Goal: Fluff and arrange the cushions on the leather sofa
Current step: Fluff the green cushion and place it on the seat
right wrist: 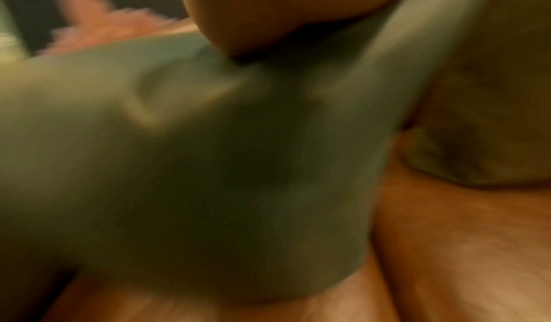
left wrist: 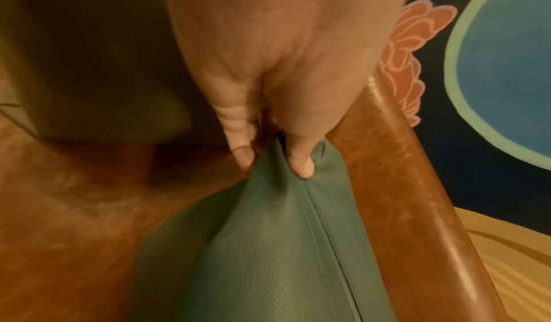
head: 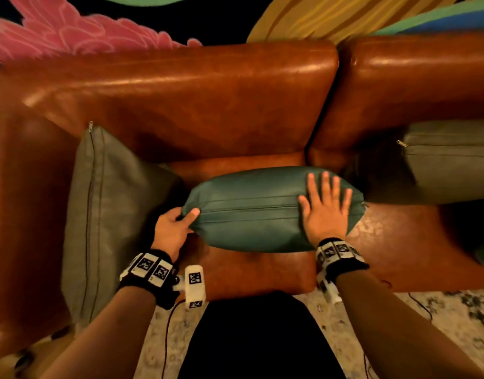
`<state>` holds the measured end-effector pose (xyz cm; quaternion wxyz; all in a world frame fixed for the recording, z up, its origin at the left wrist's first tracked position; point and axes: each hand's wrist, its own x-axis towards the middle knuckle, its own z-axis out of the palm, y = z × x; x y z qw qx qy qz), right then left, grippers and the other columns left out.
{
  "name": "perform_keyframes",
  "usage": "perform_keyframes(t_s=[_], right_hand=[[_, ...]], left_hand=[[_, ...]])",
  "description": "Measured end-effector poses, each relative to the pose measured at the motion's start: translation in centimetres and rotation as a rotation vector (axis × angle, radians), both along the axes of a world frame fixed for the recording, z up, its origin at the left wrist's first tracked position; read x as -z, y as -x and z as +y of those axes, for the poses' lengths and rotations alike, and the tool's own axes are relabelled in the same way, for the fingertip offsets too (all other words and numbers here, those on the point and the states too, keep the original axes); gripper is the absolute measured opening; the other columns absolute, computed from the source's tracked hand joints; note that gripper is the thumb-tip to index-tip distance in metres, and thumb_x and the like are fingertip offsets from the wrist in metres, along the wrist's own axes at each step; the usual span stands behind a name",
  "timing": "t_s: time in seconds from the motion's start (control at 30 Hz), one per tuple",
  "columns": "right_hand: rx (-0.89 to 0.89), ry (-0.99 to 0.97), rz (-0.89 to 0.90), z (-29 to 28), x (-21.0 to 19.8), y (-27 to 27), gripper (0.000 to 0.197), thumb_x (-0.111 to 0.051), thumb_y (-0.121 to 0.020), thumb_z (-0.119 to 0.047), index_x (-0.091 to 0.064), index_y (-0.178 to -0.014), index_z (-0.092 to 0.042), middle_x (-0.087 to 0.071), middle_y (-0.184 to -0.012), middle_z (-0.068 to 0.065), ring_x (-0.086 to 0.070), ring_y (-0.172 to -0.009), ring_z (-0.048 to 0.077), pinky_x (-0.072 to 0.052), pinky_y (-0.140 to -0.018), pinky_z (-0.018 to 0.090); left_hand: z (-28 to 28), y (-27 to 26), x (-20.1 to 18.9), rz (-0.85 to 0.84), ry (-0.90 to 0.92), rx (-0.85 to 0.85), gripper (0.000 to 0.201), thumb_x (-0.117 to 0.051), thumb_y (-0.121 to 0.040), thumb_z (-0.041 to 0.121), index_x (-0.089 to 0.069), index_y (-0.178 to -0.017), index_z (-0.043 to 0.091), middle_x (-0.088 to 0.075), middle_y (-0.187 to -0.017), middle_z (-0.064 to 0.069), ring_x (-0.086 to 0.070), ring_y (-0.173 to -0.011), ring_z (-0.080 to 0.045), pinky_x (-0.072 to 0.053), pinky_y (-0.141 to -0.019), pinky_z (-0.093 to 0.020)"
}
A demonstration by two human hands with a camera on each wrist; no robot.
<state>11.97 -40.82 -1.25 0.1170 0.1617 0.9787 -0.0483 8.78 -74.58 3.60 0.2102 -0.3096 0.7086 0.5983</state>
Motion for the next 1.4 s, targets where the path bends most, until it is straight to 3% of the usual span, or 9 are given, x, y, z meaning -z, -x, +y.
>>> perform_keyframes(t_s=[0.13, 0.27, 0.4, 0.47, 0.6, 0.77, 1.0, 1.23, 1.4], right_hand=[[0.770, 0.320, -0.003, 5.5, -1.1, 0.1, 0.083, -0.047, -0.092, -0.065, -0.036, -0.150, -0.007, -0.039, -0.150, 0.029, -0.038, -0.138, 0.048, -0.029, -0.112, 0.056], [0.840, 0.672, 0.264, 7.6, -3.8, 1.6, 0.052, -0.050, -0.100, -0.047, -0.061, -0.112, 0.002, -0.067, -0.102, 0.022, -0.063, -0.098, 0.034, -0.047, -0.084, 0.041], [0.954, 0.742, 0.121, 9.1, -3.6, 2.5, 0.093, -0.053, -0.072, -0.080, -0.047, -0.133, -0.011, -0.062, -0.126, 0.017, -0.062, -0.110, 0.040, -0.052, -0.096, 0.055], [1.004, 0.869, 0.025, 9.3, -3.4, 2.4, 0.080, -0.055, -0.085, -0.070, -0.050, -0.136, -0.009, -0.062, -0.127, 0.017, -0.062, -0.110, 0.039, -0.053, -0.096, 0.051], [0.785, 0.841, 0.134, 7.4, -4.2, 3.1, 0.048, -0.052, -0.100, -0.047, -0.065, -0.115, -0.003, -0.068, -0.110, 0.020, -0.064, -0.103, 0.035, -0.050, -0.094, 0.042], [0.582, 1.034, 0.485, 7.4, -10.7, 2.8, 0.015, -0.055, -0.102, -0.022, -0.063, -0.095, -0.012, -0.064, -0.085, -0.003, -0.060, -0.074, -0.004, -0.051, -0.071, 0.024], [0.572, 0.987, 0.427, 3.9, -10.6, 2.6, 0.034, -0.061, -0.094, -0.039, -0.057, -0.073, -0.014, -0.059, -0.063, -0.005, -0.051, -0.064, 0.009, -0.047, -0.067, 0.040], [0.487, 1.001, 0.391, 7.4, -12.6, 0.7, 0.028, -0.064, -0.096, -0.013, -0.056, -0.069, -0.017, -0.056, -0.060, -0.012, -0.047, -0.058, -0.005, -0.040, -0.066, 0.022], [0.604, 1.086, 0.469, 7.2, -13.5, 0.4, 0.024, -0.064, -0.096, -0.014, -0.060, -0.073, -0.016, -0.062, -0.068, -0.008, -0.055, -0.068, 0.004, -0.044, -0.068, 0.026]], left_hand=[[-0.9, 1.1, 1.5, -0.009, 0.167, -0.040, 0.023, -0.075, -0.079, 0.040, -0.074, -0.077, 0.017, -0.075, -0.091, -0.019, -0.072, -0.089, -0.036, -0.056, -0.087, -0.060], [0.4, 3.9, -1.7, 0.100, 0.200, 0.028, 0.028, -0.066, -0.086, 0.044, -0.073, -0.083, 0.017, -0.076, -0.091, -0.013, -0.072, -0.088, -0.031, -0.058, -0.086, -0.049], [1.1, 5.1, -3.6, 0.111, 0.152, 0.253, 0.019, -0.059, -0.100, 0.023, -0.071, -0.097, 0.008, -0.073, -0.100, -0.022, -0.069, -0.089, -0.029, -0.060, -0.082, -0.045], [0.5, 5.0, -2.8, 0.071, 0.189, 0.184, 0.018, -0.058, -0.100, 0.022, -0.069, -0.099, 0.007, -0.071, -0.105, -0.026, -0.070, -0.095, -0.036, -0.060, -0.080, -0.047], [-0.6, 4.2, -1.5, -0.073, 0.080, 0.019, 0.037, -0.057, -0.100, 0.035, -0.062, -0.121, 0.004, -0.069, -0.113, -0.018, -0.067, -0.091, -0.031, -0.056, -0.068, -0.036], [-2.6, 4.5, -4.4, 0.247, 0.162, 0.025, 0.043, -0.055, -0.095, 0.049, -0.071, -0.099, 0.009, -0.074, -0.098, -0.014, -0.068, -0.086, -0.025, -0.056, -0.076, -0.039], [0.6, 4.2, -5.4, 0.294, 0.254, 0.181, 0.045, -0.052, -0.094, 0.053, -0.065, -0.085, 0.011, -0.071, -0.083, -0.013, -0.064, -0.076, -0.024, -0.053, -0.066, -0.037], [-4.3, 4.0, -6.5, 0.337, 0.301, 0.191, 0.031, -0.053, -0.103, 0.029, -0.061, -0.076, 0.017, -0.054, -0.059, -0.005, -0.048, -0.053, -0.012, -0.038, -0.049, -0.011], [-4.7, 3.0, -5.1, 0.100, -0.063, 0.069, 0.019, -0.061, -0.098, 0.018, -0.070, -0.096, 0.001, -0.070, -0.074, -0.006, -0.059, -0.057, -0.010, -0.052, -0.053, -0.020]])
